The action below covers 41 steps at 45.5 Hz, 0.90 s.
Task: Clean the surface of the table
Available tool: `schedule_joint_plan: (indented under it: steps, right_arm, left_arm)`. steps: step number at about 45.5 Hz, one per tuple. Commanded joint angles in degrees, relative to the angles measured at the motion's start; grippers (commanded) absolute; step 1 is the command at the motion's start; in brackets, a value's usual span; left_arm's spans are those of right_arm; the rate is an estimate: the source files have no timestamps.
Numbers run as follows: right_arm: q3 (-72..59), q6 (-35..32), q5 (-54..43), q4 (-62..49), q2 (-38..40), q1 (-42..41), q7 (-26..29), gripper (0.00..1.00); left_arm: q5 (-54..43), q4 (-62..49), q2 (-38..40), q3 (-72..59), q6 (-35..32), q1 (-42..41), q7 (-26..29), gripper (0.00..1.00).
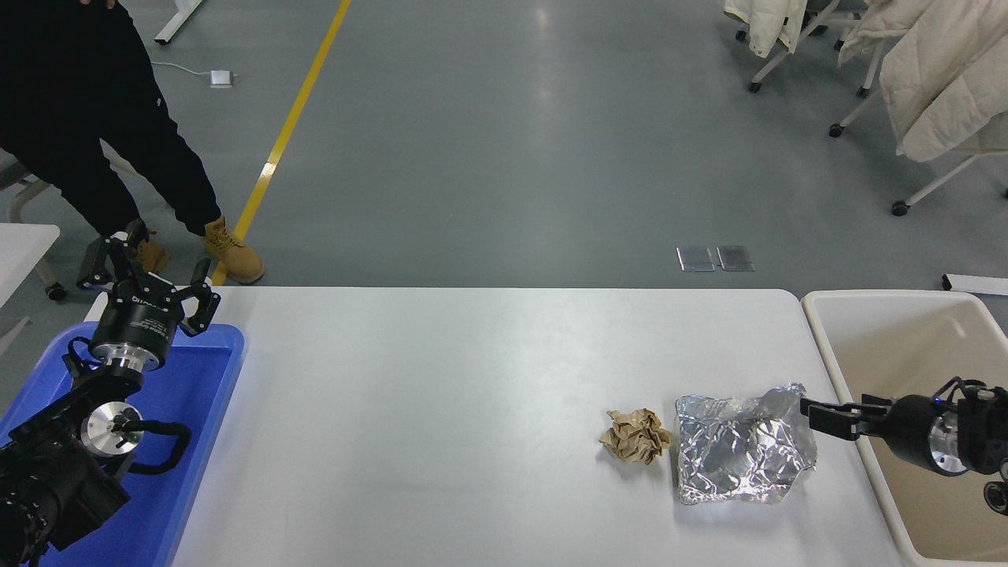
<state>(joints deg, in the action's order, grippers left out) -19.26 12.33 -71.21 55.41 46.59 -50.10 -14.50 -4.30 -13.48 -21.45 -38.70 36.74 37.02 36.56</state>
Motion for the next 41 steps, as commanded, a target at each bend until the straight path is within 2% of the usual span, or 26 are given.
schedule_joint_plan:
  steps: [1, 14, 25, 30, 31, 32, 34, 35, 37, 38, 41]
  right_arm:
    - [-1.0, -1.9, 0.5, -2.8, -3.0, 0.6, 0.1, 1.0]
    - [-0.7, -2.3, 0.5, -4.8, -6.5, 1.8, 0.3, 1.0]
    - [-0.3, -2.3, 0.8, -12.2, -12.3, 4.6, 0.3, 0.98]
    - [-0.9, -2.3, 3.5, -16.5, -14.5, 6.2, 0.0, 0.9]
    - [-1.0, -2.3, 3.8, -16.8, -14.9, 6.2, 0.0, 0.86]
    - [-1.2, -2.3, 4.0, -17.1, -15.2, 6.3, -0.1, 0.76]
    - [-1.2, -2.7, 4.0, -17.1, -15.3, 6.3, -0.1, 0.62]
    - [-1.2, -3.9, 4.0, -17.2, -15.3, 6.2, -0.1, 0.38]
    - [-1.0, -5.9, 4.1, -17.2, -15.2, 5.8, -0.2, 0.08]
    - [-1.0, -7.1, 4.2, -17.3, -15.2, 5.6, -0.2, 0.0]
    - [-0.5, -10.0, 5.0, -17.4, -15.2, 5.4, -0.2, 0.0]
  left_arm:
    - [0.0, -0.1, 0.0, 0.0, 0.0, 0.0, 0.0, 1.0]
    - [0.0, 0.0, 0.0, 0.0, 0.0, 0.0, 0.0, 1.0]
    - [0.0, 0.0, 0.0, 0.0, 0.0, 0.1, 0.0, 1.0]
    - [0.0, 0.0, 0.0, 0.0, 0.0, 0.1, 0.0, 1.0]
    - [0.0, 0.0, 0.0, -0.1, 0.0, 0.0, 0.0, 1.0]
    - [0.0, 0.0, 0.0, 0.0, 0.0, 0.0, 0.0, 1.0]
    - [0.0, 0.0, 0.0, 0.0, 0.0, 0.1, 0.0, 1.0]
    - [0.0, 0.0, 0.0, 0.0, 0.0, 0.0, 0.0, 1.0]
    - [0.0, -0.1, 0.0, -0.1, 0.0, 0.0, 0.0, 1.0]
    - [0.0, 0.0, 0.0, -0.1, 0.0, 0.1, 0.0, 1.0]
    - [0.0, 0.0, 0.0, 0.0, 0.0, 0.1, 0.0, 1.0]
